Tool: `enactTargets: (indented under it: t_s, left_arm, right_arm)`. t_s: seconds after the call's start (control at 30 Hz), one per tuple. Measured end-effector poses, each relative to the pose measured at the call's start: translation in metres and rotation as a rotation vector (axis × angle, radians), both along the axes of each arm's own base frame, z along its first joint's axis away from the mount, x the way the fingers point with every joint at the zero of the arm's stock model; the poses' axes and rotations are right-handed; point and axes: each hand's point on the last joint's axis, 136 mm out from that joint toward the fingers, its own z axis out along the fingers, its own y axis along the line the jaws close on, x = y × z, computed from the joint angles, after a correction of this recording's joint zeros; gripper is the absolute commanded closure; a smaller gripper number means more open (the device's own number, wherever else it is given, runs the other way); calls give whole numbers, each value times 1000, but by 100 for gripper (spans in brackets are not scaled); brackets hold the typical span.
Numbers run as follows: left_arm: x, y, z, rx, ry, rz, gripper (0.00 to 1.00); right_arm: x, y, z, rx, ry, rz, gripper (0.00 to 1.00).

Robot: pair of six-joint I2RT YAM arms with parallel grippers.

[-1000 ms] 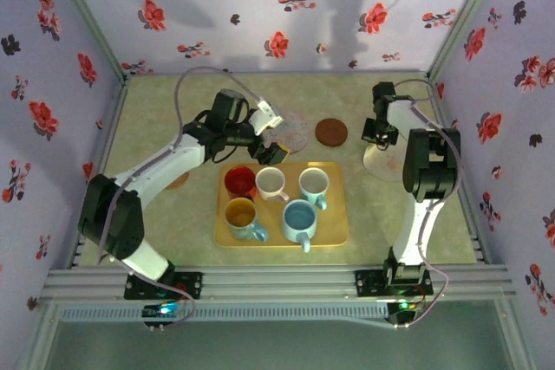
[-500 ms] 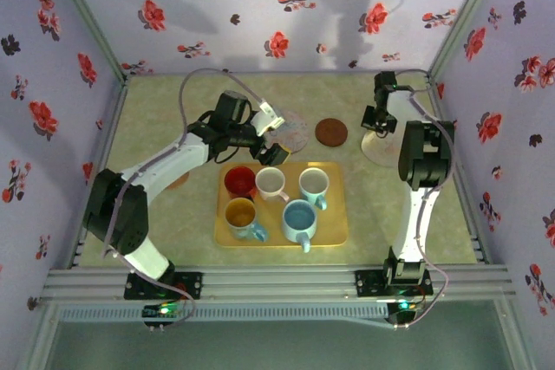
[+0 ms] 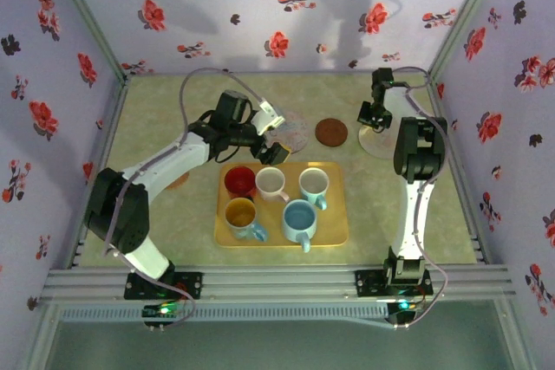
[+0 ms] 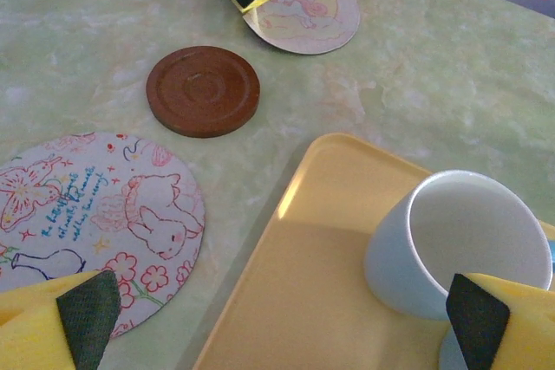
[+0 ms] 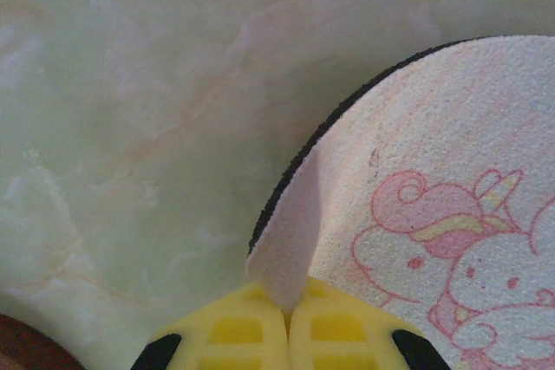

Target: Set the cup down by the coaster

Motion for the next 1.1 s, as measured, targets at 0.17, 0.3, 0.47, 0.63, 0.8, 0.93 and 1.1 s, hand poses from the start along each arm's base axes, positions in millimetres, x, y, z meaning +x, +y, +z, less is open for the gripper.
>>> enactTargets:
  t_s: [0.17, 0.3, 0.47, 0.63, 0.8, 0.93, 1.1]
  left_arm:
    - [2, -1, 0, 0, -1, 1, 1]
    - [3, -1, 0, 3, -2, 5, 0]
    - [4, -2, 0, 3, -4, 5, 1]
    - [6, -3, 5, -2, -12, 6, 1]
    - [9, -4, 9, -6, -22, 16, 1]
    - [11, -3, 9, -1, -23, 34, 0]
    - [19, -2, 11, -5, -36, 78, 1]
  right_arm:
    - [3, 1, 0, 8, 5, 3, 83]
    - [4, 4, -1, 18, 4, 12, 77]
    - [7, 5, -2, 24, -1, 15, 71]
    - [7, 6, -2, 31, -3, 17, 55]
    - [8, 10, 0, 47, -9, 35, 36]
    - [9, 11, 4, 49, -21, 44, 26]
    - [0, 11, 22, 51, -48, 53, 16]
